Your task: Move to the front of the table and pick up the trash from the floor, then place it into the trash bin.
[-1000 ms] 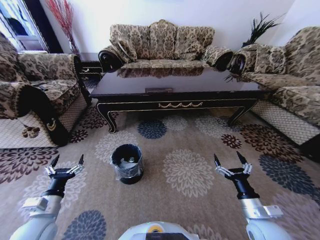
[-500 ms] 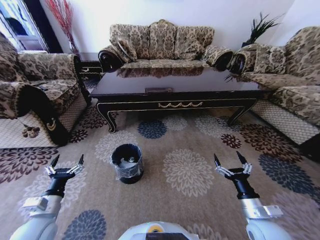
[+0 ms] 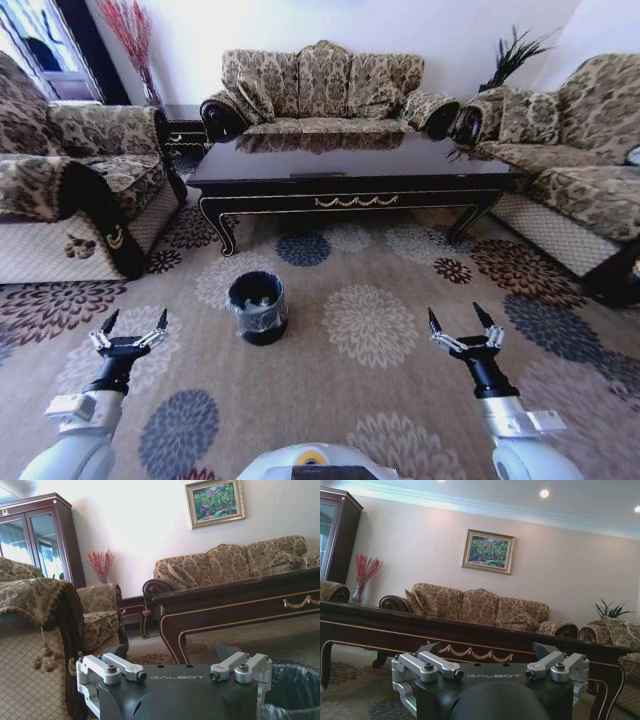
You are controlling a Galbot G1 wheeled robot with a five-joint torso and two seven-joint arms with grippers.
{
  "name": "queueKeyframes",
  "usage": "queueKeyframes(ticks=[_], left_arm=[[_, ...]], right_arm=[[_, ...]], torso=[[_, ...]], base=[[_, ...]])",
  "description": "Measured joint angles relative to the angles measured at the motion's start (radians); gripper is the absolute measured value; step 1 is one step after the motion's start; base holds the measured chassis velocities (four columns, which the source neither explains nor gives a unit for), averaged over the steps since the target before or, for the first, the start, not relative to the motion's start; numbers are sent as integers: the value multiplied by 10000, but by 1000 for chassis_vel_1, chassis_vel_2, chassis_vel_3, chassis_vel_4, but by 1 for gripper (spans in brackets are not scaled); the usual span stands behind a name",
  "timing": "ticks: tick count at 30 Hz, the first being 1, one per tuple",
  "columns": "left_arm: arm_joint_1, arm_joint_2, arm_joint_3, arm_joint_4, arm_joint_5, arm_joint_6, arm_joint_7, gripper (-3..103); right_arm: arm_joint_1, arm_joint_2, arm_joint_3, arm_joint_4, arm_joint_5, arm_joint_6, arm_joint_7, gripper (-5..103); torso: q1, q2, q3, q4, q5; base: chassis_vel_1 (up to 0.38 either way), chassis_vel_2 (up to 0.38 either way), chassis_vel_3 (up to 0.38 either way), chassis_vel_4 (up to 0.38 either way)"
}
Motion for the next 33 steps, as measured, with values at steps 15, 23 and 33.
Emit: queueKeyframes(ticks=[15, 23, 33], left_arm=[[-1, 0, 0, 1, 0, 1, 0, 100], [-2, 1, 0, 1, -1, 2, 0, 100], [-1, 1, 1, 1, 0, 2, 0, 100]], right_arm=[[1, 0, 0, 0, 0, -1, 2, 100], [1, 0, 0, 1, 0, -1, 2, 100], [1, 0, 0, 0, -1, -1, 2, 100]], torso=[[1, 0, 2, -2, 3], [0, 0, 1, -1, 3], [0, 0, 1, -2, 5]], base=[[222, -225, -218, 224], [224, -234, -236, 228], [225, -230, -229, 227]])
